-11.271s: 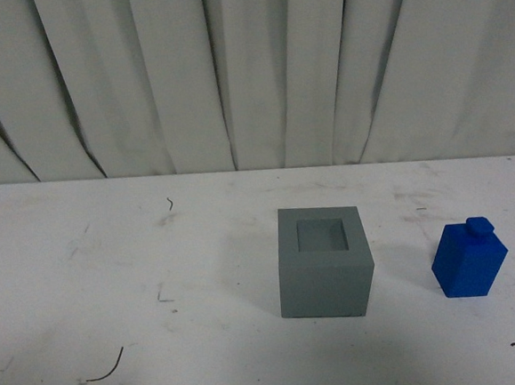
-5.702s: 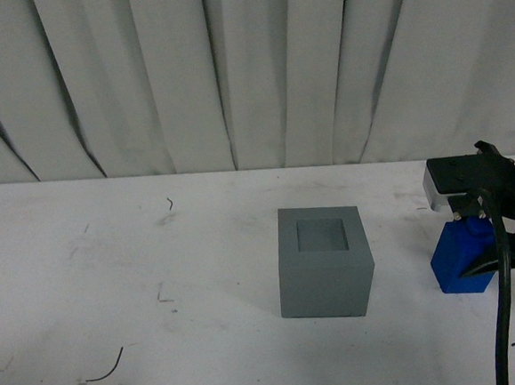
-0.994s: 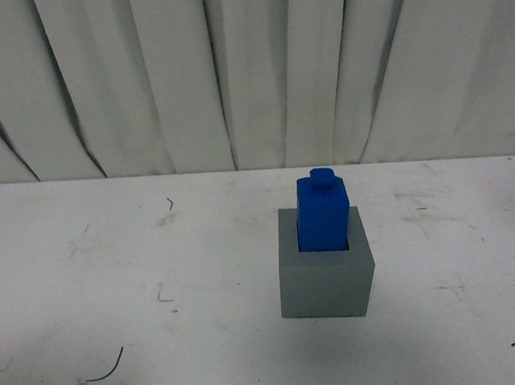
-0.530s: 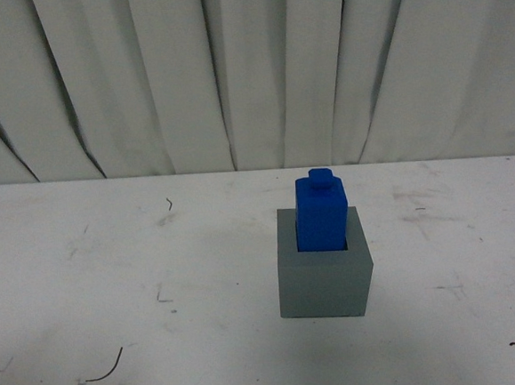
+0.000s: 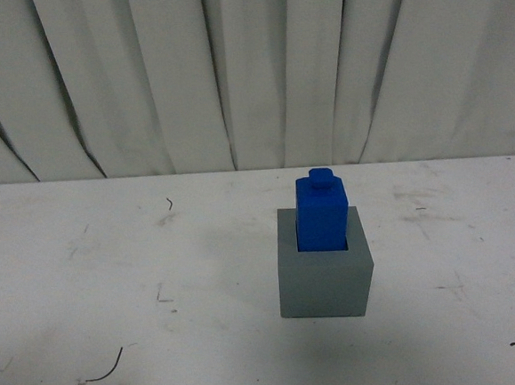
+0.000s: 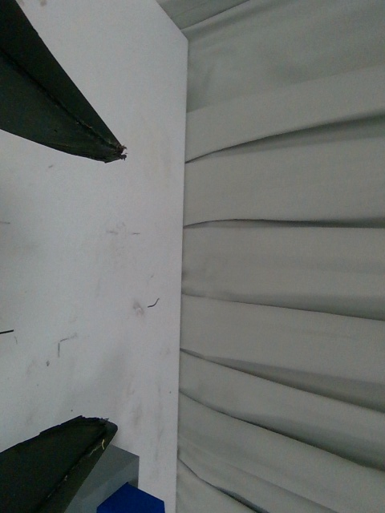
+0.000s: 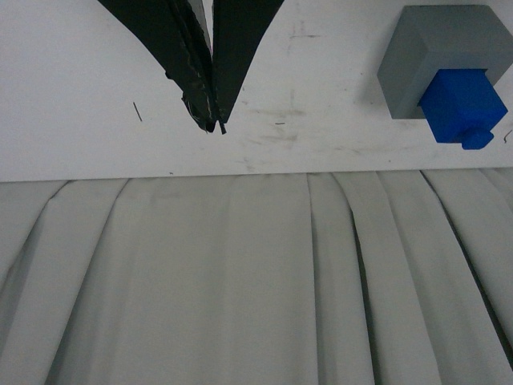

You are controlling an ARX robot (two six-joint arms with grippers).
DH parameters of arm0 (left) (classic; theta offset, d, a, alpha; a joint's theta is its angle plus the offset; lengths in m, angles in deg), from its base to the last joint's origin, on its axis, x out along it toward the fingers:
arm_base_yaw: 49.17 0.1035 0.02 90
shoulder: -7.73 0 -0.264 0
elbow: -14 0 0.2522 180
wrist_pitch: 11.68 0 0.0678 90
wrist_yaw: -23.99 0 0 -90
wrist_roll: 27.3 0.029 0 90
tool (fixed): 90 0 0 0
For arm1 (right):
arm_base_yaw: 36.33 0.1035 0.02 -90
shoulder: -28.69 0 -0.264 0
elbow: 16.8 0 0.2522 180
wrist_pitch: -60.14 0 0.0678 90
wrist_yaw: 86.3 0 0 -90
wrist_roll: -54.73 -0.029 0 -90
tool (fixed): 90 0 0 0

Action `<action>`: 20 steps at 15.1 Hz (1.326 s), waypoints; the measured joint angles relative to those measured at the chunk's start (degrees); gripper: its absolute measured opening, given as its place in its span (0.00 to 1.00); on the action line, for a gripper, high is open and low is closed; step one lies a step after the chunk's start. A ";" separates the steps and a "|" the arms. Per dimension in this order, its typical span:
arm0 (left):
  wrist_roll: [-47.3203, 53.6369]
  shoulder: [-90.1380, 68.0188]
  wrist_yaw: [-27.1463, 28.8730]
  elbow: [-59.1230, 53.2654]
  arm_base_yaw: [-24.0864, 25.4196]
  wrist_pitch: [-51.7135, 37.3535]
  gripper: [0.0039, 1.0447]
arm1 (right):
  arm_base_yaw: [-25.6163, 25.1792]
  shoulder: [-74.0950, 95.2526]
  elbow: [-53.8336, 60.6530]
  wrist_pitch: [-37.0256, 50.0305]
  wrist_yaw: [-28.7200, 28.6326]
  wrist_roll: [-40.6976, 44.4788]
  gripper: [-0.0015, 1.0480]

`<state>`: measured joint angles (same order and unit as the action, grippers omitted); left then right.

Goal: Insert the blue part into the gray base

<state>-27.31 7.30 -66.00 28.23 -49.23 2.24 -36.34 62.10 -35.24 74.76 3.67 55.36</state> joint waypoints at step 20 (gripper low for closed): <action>0.00 0.00 0.00 0.00 0.00 -0.07 0.94 | -0.02 -33.24 3.91 -28.87 0.07 -0.02 0.02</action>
<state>-27.31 7.30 -66.00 28.23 -49.23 2.18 -36.36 28.86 -31.33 45.89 3.74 55.34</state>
